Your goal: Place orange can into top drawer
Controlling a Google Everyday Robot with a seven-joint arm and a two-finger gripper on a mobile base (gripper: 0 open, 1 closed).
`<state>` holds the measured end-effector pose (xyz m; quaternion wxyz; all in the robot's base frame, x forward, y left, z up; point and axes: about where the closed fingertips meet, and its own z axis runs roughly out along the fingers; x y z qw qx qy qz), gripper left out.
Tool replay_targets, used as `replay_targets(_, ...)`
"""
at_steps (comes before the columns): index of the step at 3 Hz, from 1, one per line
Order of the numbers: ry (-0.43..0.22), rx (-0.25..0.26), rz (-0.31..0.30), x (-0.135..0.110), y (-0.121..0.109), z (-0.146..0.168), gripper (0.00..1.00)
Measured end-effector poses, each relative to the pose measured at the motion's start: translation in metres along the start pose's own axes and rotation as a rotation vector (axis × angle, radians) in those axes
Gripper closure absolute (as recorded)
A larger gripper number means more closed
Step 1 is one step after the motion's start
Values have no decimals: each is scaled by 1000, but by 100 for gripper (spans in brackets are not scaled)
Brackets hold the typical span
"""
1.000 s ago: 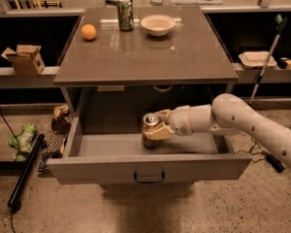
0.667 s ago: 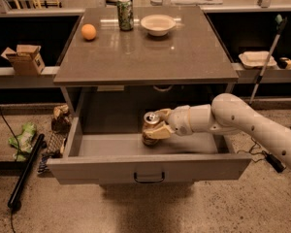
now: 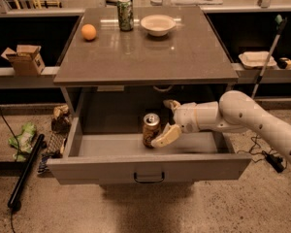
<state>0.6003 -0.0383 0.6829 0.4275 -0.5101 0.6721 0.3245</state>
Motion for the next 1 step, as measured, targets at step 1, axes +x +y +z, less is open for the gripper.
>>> replay_targets(1,-41,-3,-19,-28,-2,-41,0)
